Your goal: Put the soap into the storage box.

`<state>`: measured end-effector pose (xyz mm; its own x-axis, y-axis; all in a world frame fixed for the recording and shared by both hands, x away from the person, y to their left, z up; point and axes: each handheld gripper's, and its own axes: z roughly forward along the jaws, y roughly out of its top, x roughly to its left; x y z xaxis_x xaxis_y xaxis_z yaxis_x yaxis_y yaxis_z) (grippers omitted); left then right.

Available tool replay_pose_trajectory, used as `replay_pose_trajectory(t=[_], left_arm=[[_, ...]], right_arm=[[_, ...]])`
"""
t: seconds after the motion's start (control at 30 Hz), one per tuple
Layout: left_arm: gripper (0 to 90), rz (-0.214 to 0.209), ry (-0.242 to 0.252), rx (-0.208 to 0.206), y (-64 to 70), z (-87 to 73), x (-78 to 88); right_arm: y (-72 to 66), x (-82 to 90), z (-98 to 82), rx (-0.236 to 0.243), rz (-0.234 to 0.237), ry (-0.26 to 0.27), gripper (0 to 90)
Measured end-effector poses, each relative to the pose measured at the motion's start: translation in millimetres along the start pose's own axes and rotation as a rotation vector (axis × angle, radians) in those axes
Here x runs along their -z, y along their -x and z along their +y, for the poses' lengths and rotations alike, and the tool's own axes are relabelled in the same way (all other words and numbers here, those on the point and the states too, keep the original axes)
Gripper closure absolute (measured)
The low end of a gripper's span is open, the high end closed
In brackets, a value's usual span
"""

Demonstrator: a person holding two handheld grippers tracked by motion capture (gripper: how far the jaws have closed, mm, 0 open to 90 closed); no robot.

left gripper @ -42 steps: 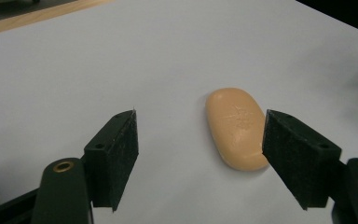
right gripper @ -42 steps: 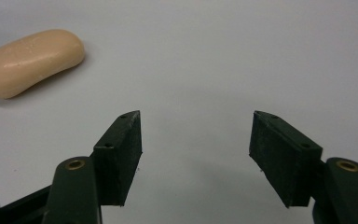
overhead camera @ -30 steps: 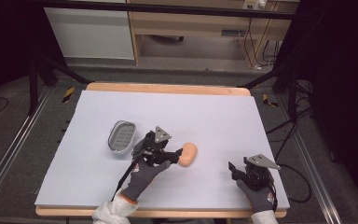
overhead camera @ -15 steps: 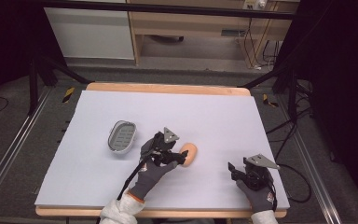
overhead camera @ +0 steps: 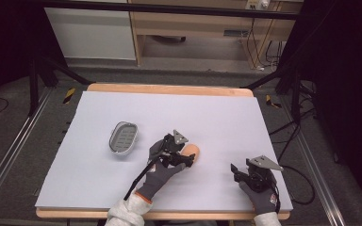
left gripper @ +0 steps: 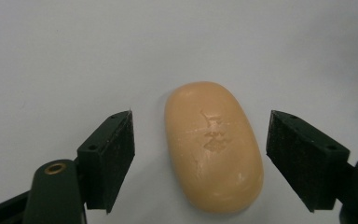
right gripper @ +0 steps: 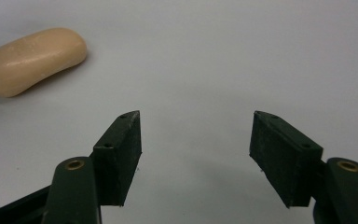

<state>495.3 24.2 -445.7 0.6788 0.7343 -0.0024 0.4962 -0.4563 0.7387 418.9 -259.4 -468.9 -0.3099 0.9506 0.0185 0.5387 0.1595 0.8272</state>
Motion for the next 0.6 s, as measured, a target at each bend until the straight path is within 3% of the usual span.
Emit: replay_pose_trajectory(t=[0.6], left_arm=[[22.6, -0.010, -0.053, -0.004, 7.2, 2.1, -20.8]], right_arm=[[-0.1, -0.4, 0.2, -0.002, 0.006, -0.003, 33.8]])
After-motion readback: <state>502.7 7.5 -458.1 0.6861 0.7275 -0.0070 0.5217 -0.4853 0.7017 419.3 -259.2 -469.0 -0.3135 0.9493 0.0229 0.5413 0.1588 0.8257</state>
